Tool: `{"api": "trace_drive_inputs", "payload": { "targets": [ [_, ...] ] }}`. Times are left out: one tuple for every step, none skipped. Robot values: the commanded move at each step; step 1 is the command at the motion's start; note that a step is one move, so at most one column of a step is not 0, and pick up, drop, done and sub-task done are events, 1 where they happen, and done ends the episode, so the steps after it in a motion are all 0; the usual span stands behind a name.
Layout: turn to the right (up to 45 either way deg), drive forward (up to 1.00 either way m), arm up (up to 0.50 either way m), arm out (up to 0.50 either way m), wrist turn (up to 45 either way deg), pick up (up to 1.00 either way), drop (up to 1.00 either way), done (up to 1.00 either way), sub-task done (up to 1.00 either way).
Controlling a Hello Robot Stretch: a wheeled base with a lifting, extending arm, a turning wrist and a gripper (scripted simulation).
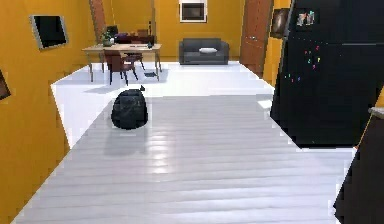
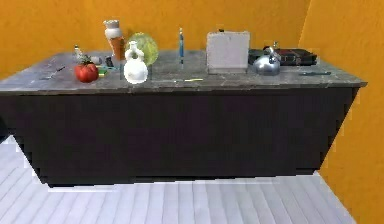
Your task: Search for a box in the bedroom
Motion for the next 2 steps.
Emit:
{"api": "trace_drive_inputs", "payload": {
  "targets": [
    [0.0, 1.00, 0.00, 0.00, 0.0, 0.00, 0.00, 0.00, 0.00],
    [0.0, 1.00, 0.00, 0.00, 0.0, 0.00, 0.00, 0.00, 0.00]
  ]
}}
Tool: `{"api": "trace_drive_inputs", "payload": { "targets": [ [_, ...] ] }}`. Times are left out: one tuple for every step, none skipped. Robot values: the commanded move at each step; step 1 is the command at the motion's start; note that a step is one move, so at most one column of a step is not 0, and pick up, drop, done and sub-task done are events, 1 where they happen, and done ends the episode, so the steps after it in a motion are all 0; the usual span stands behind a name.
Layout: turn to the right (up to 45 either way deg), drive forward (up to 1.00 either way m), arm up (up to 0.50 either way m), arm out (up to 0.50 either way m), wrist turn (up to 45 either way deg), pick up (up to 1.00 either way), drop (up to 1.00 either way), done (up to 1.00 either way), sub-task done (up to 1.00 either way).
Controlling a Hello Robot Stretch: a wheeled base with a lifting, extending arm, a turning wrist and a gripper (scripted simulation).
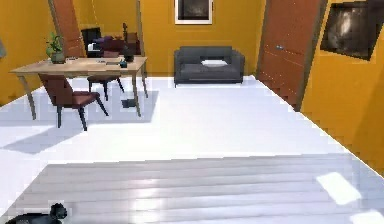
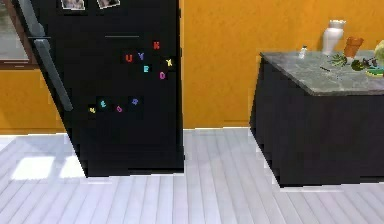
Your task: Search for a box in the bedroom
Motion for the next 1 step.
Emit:
{"api": "trace_drive_inputs", "payload": {
  "targets": [
    [-3.0, 0.00, 0.00, 0.00, 0.0, 0.00, 0.00, 0.00, 0.00]
  ]
}}
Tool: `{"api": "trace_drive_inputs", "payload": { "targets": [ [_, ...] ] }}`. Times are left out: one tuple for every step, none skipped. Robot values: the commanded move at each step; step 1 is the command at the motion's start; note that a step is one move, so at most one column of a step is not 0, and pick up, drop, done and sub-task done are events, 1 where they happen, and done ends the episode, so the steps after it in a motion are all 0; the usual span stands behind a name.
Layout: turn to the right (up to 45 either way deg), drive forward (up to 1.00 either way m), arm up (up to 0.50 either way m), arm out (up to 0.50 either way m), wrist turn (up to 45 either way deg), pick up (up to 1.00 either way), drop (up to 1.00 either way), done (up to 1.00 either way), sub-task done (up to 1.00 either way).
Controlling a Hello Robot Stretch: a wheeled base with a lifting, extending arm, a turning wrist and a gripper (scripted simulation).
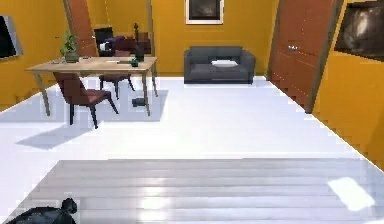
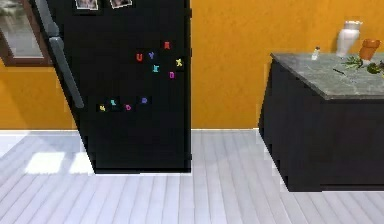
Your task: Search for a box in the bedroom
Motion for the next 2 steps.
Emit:
{"api": "trace_drive_inputs", "payload": {
  "targets": [
    [0.0, 0.30, 0.00, 0.00, 0.0, 0.00, 0.00, 0.00, 0.00],
    [0.0, 1.00, 0.00, 0.00, 0.0, 0.00, 0.00, 0.00, 0.00]
  ]
}}
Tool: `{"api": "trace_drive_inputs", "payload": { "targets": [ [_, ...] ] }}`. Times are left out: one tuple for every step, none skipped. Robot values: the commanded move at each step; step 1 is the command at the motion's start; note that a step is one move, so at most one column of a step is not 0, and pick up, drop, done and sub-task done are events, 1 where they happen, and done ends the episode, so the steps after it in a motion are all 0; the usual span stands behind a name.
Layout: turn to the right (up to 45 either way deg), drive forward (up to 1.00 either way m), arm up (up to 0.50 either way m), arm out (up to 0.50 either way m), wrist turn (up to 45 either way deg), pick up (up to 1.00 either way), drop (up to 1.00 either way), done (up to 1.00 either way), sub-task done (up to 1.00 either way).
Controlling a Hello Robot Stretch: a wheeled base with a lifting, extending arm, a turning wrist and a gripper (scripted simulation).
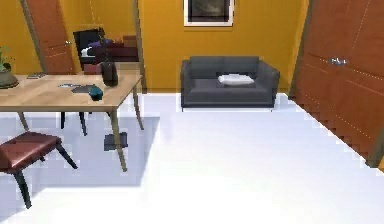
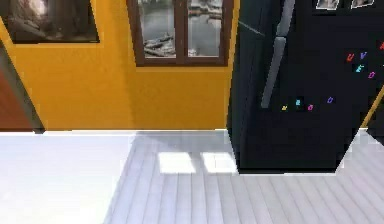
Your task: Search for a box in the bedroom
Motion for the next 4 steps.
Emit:
{"api": "trace_drive_inputs", "payload": {
  "targets": [
    [0.0, 1.00, 0.00, 0.00, 0.0, 0.00, 0.00, 0.00, 0.00],
    [0.0, 1.00, 0.00, 0.00, 0.0, 0.00, 0.00, 0.00, 0.00],
    [0.0, 0.50, 0.00, 0.00, 0.0, 0.00, 0.00, 0.00, 0.00],
    [-42.0, 0.00, 0.00, 0.00, 0.0, 0.00, 0.00, 0.00, 0.00]
  ]
}}
